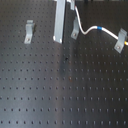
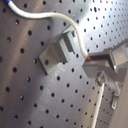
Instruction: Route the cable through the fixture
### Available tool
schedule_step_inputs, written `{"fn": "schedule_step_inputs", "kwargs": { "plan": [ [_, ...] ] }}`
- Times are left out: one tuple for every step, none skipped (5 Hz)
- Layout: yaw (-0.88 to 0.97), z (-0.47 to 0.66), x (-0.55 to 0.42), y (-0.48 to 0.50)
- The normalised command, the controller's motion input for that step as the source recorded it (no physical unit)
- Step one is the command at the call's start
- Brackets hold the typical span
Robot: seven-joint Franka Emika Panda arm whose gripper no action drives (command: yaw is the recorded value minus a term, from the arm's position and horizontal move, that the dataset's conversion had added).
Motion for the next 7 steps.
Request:
{"fn": "schedule_step_inputs", "kwargs": {
  "plan": [
    [-0.33, 0.30, -0.041, 0.015],
    [-0.17, 0.12, -0.271, 0.006],
    [0.00, 0.06, -0.368, 0.057],
    [-0.31, 0.33, -0.127, 0.098],
    [-0.40, 0.26, -0.064, 0.069],
    [-0.29, 0.21, -0.163, 0.004],
    [-0.17, 0.20, -0.213, 0.006]
  ]
}}
